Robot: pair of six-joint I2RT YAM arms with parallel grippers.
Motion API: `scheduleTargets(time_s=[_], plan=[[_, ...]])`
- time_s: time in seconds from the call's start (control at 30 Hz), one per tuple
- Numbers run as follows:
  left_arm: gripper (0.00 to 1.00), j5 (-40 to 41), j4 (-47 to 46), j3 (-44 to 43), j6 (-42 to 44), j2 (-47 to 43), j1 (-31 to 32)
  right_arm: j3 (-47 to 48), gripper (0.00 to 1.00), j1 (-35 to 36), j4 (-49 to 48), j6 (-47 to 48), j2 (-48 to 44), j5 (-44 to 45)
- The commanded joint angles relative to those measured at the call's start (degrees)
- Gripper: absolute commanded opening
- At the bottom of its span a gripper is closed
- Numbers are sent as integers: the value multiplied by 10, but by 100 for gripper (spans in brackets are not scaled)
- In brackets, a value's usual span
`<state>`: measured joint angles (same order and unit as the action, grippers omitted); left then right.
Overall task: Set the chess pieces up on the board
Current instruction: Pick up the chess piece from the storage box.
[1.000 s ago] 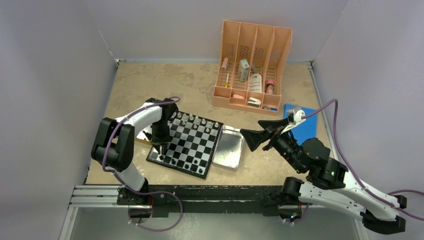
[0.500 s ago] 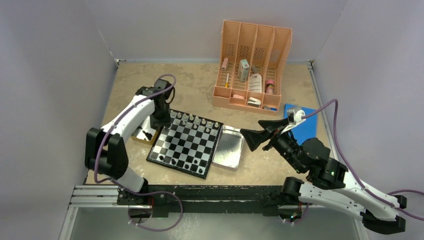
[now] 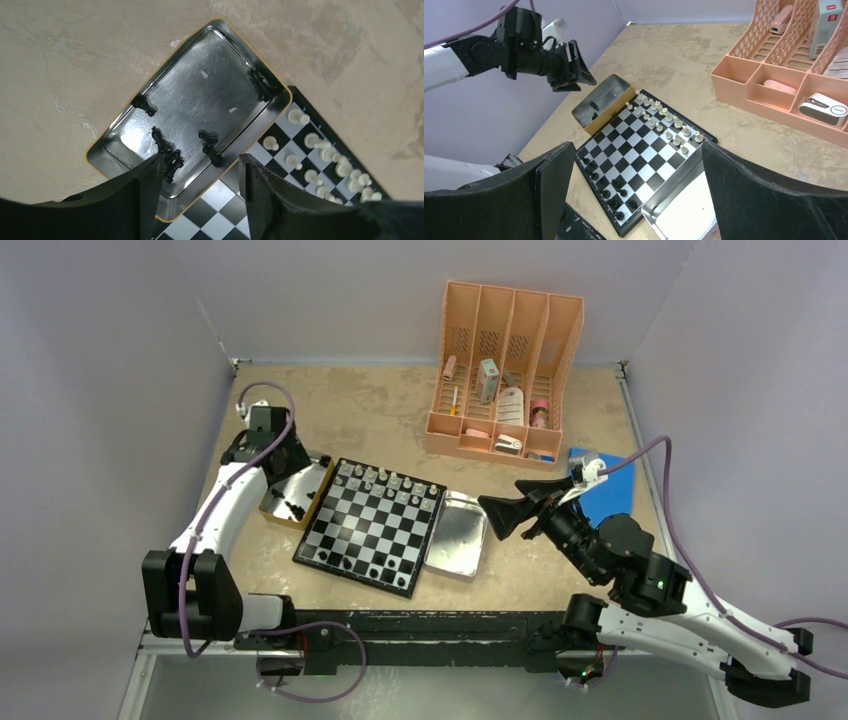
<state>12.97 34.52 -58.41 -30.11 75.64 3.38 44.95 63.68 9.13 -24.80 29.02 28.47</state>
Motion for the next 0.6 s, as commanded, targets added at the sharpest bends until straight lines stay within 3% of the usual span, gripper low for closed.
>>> scheduleTargets(time_s=[0.0,0.1,0.23,0.4,0.57], plan=[[59,33,-75,7,-111,0,-19,-1,99,-1,-36,-4,6,29],[59,50,-57,5,-187,17,-23,-1,99,0,-44,-1,13,34],[50,78,-25,15,-289,30,-23,1,99,-1,-50,3,26,39],[42,128,-3,24,-355,50,-25,3,99,0,-55,6,38,42],[37,137,-18,35,-365,73,-33,2,99,-1,-61,8,44,48]])
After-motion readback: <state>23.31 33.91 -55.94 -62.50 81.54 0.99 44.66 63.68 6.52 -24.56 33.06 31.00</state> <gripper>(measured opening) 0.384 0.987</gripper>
